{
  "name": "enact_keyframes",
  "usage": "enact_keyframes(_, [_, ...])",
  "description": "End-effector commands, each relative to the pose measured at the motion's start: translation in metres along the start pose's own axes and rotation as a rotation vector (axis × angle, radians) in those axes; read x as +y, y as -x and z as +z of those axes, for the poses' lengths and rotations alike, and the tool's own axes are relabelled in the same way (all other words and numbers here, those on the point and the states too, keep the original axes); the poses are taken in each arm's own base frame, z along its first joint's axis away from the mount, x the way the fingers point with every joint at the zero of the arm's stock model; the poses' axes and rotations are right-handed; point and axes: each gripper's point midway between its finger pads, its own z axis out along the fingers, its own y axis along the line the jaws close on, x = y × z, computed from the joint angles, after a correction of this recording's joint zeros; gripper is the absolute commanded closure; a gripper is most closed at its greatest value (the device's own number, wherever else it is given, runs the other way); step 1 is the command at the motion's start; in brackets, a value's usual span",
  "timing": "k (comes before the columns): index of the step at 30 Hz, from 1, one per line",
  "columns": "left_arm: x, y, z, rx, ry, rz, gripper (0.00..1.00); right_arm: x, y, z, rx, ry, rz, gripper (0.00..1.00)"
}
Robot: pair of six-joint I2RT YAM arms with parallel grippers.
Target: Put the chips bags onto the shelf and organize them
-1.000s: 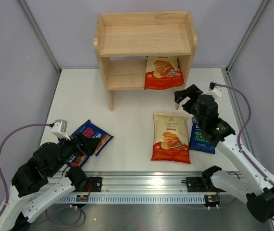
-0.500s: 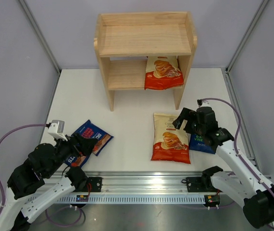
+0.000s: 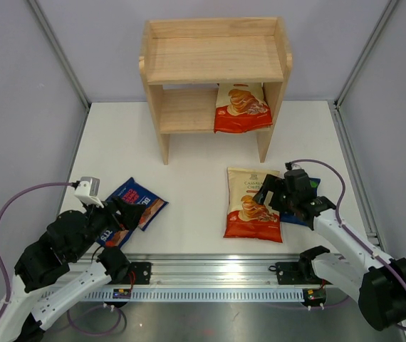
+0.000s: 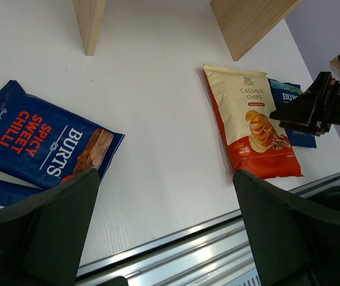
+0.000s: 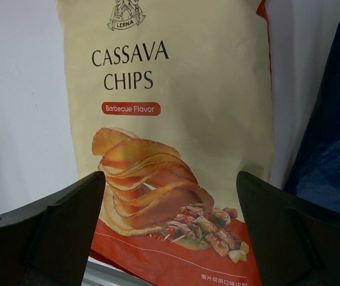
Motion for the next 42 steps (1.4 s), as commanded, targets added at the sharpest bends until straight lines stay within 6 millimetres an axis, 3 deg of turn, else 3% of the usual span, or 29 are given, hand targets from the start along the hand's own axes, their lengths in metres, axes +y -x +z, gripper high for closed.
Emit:
enact_keyframes(1, [-0.009, 0.004, 0.004, -0.015, -0.036, 0.009, 0.01, 0.005, 0.017, -0.003, -0.079, 0.022, -0.006, 0.01])
enact_keyframes(10, [-0.016, 0.002, 0.002, -0.003, -0.086, 0.022, 0.01, -0.005, 0.024, 0.002, -0.047, -0.070, -0.068, 0.01])
enact_keyframes(13, [-0.017, 0.000, 0.002, 0.003, -0.096, 0.028, 0.01, -0.009, 0.039, 0.001, -0.086, -0.100, -0.055, 0.01])
enact_keyframes(17, [-0.020, -0.002, 0.002, 0.011, -0.113, 0.036, 0.01, 0.003, 0.056, 0.003, -0.108, -0.012, -0.091, 0.00])
enact_keyframes(20, [-0.023, -0.002, 0.002, 0.019, -0.126, 0.042, 0.01, -0.004, 0.066, 0.010, -0.104, 0.010, -0.064, 0.00])
enact_keyframes(24, [-0.025, -0.003, 0.002, 0.022, -0.138, 0.048, 0.01, -0.003, 0.069, 0.028, -0.058, 0.073, -0.035, 0.02])
enact_keyframes(30, [-0.031, -0.005, 0.002, 0.039, -0.171, 0.059, 0.01, -0.003, 0.042, 0.062, 0.085, 0.146, 0.005, 0.11])
enact_keyframes(37, [-0.034, -0.006, -0.002, 0.044, -0.190, 0.035, 0.01, 0.016, 0.037, 0.060, 0.085, 0.270, 0.073, 0.49])
enact_keyframes(38, [-0.034, -0.007, -0.002, 0.048, -0.189, 0.031, 0.01, 0.016, 0.033, 0.061, 0.084, 0.277, 0.103, 0.59])
enact_keyframes(42, [-0.034, -0.008, -0.003, 0.050, -0.189, 0.010, 0.01, 0.014, 0.023, 0.061, 0.069, 0.292, 0.175, 0.76])
